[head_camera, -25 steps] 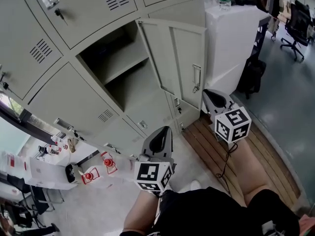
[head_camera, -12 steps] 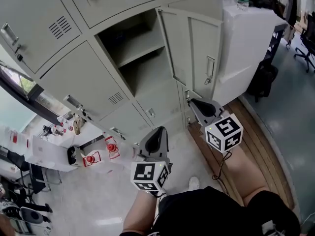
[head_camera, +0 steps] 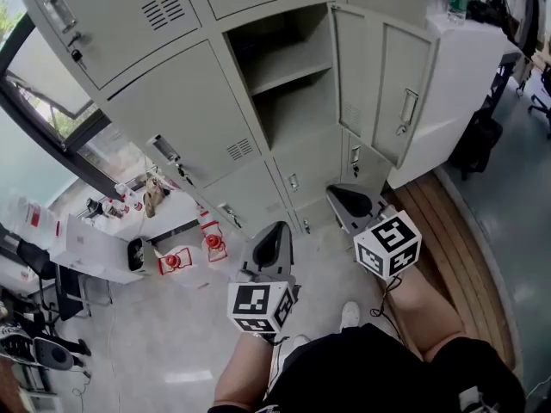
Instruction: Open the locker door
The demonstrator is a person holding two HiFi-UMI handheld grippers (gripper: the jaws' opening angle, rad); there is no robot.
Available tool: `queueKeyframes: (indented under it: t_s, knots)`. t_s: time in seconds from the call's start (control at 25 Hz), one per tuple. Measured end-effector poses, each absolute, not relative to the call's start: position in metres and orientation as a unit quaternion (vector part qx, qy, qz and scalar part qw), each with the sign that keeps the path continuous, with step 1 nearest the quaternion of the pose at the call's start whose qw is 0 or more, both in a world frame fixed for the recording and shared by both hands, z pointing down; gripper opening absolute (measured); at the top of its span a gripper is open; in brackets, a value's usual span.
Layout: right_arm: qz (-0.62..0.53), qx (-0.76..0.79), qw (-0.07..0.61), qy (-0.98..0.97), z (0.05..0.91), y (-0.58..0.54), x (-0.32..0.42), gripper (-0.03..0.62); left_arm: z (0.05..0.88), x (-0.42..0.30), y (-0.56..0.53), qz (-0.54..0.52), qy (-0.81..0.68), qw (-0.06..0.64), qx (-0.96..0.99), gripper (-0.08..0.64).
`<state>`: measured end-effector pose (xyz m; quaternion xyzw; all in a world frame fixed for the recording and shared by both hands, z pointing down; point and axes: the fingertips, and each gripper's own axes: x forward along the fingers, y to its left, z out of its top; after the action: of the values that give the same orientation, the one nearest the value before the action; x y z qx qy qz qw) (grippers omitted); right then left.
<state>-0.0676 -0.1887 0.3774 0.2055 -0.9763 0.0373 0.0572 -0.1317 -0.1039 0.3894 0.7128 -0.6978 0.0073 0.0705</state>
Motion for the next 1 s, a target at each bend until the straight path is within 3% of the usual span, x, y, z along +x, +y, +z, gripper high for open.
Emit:
queueKeyframes:
  t_s: [0.4,1.0]
  knots:
    - [0.045,0.233,0.060,-0.970,0.381,-0.110,-0.083,0.054,0.392,-0.154,-0.045,-0.008,-0.673,0.075,0.736,0.020]
    - [0.050,0.282,0.068,-0.956,0.396,-0.034,-0.054,0.054,0.398,-0.128,0.014,-0.014,-0.626,0.077,0.776,0.020]
